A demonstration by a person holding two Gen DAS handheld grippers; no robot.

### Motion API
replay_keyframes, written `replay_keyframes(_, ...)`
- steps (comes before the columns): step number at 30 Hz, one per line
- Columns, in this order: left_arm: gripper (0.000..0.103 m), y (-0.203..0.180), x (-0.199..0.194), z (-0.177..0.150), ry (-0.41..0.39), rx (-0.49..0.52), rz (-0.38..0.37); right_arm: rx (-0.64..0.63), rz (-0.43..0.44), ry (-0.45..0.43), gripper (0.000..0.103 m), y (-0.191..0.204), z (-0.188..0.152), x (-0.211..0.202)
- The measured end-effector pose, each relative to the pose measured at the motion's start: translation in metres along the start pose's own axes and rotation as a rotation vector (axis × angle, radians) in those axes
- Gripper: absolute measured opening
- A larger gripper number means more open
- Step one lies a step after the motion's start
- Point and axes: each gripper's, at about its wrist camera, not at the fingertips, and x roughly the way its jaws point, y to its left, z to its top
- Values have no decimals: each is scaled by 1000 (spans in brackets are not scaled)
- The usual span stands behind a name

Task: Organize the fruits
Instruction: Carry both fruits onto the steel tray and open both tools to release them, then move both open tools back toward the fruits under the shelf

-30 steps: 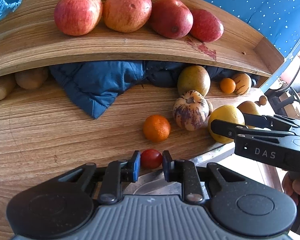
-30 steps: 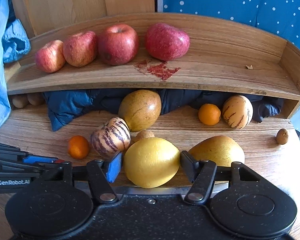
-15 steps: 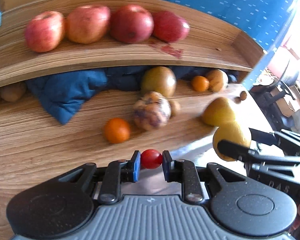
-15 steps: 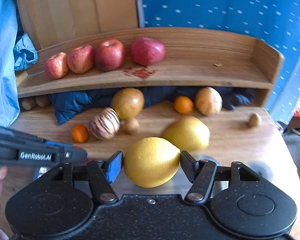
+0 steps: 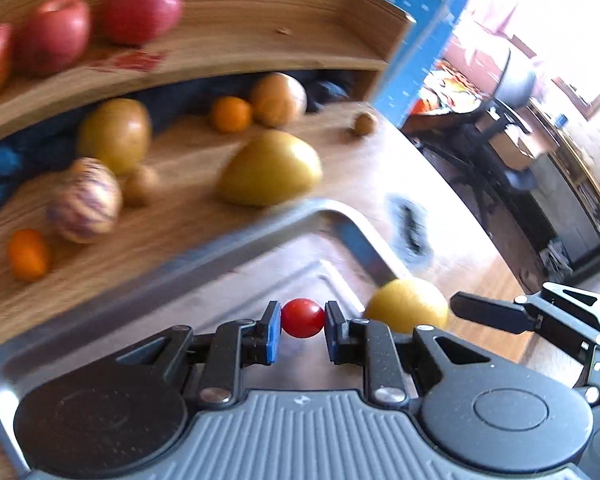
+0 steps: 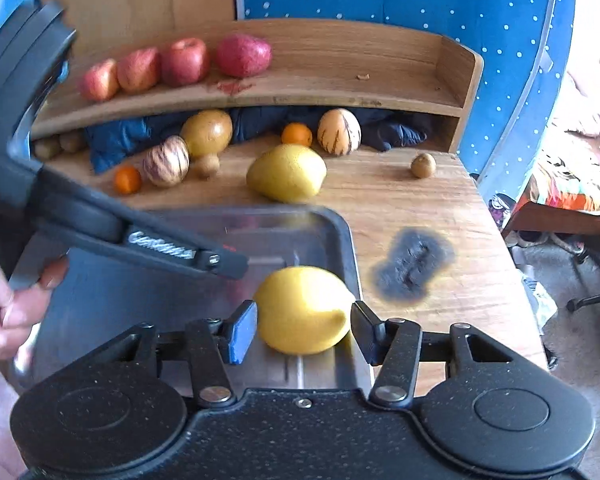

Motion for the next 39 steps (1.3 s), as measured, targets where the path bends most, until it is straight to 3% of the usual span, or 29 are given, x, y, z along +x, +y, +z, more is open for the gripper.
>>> replay_keyframes(6,25,-19,6,-7,17,1,14,-1,25,13,54,-8,-15,-9)
replay_keyframes(10,27,-19,4,-15,18,-39,44,-5,42,10,63,-11,-20,-13)
replay_keyframes(12,32,-17,-1,-21,8,-59,60,-14,57,7,68,-12,-22,-16)
replay_keyframes(17,59,-17,-17,-37,-24,-108,101,-51,101,10,82,-11,-29,-23)
replay_keyframes(21,70,-21,-31,-54,-44,-152,138,-77,148,15,91,-12,-36,-27)
replay_keyframes(23,82,-21,-39,-62,-48,-172,161,-94,169,13,95,-11,-39,-30)
replay_keyframes(29,95,-19,-71,-92,-46,-234,261,-151,237,5,101,-7,-51,-39)
replay_keyframes(39,102,-12,-105,-128,-3,-376,415,-149,332,-12,102,2,-59,-46)
